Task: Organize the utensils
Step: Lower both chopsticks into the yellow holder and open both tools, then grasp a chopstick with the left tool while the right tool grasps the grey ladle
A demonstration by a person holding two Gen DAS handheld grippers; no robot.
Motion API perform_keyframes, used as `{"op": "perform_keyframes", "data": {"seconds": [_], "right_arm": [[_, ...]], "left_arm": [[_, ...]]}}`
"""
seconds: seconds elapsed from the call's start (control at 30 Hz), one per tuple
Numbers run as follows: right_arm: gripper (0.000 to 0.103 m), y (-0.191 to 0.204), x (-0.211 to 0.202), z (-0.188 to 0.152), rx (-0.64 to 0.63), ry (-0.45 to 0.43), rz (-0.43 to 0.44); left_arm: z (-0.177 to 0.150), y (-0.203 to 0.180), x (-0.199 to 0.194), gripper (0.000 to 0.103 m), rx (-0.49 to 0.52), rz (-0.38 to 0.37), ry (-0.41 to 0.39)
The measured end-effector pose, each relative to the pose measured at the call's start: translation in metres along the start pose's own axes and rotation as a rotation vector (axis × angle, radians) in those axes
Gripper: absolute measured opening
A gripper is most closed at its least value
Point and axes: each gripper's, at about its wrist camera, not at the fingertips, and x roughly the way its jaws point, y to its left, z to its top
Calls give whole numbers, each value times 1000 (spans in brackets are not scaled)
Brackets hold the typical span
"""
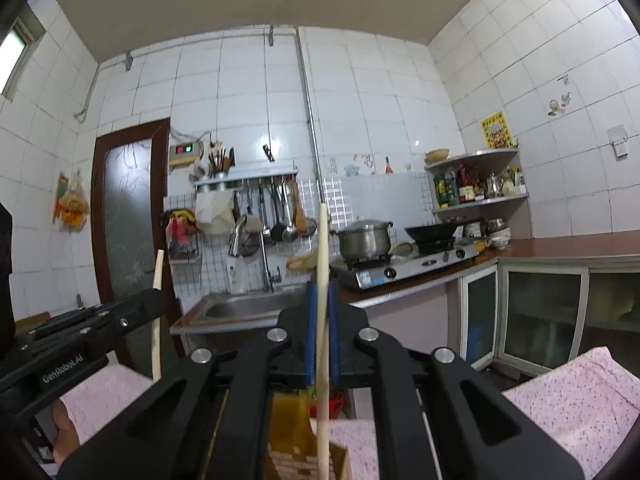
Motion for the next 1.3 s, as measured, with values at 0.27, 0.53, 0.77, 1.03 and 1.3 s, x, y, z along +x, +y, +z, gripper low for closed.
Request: {"op": "perform_keyframes", "data": {"seconds": [0.27,0.53,0.77,1.03,1.3], "right_arm": [[6,-5,-23,-22,-8,113,-31],[7,2,-35,-19,-20,322,-54],[61,5,-89,-7,-46,377,-118],[61,-13,-132,-37,-58,592,-246],[61,-37,-140,-87,-26,728,-321]], "left_arm": [[-20,19,-9,5,-50,52,112],[-25,27,-26,52,-90,86,251],[-15,40,-76,85,-144,117,337],[-45,52,-119,98,-206,129,495],[-104,38,-113,98,-231,131,701]]}}
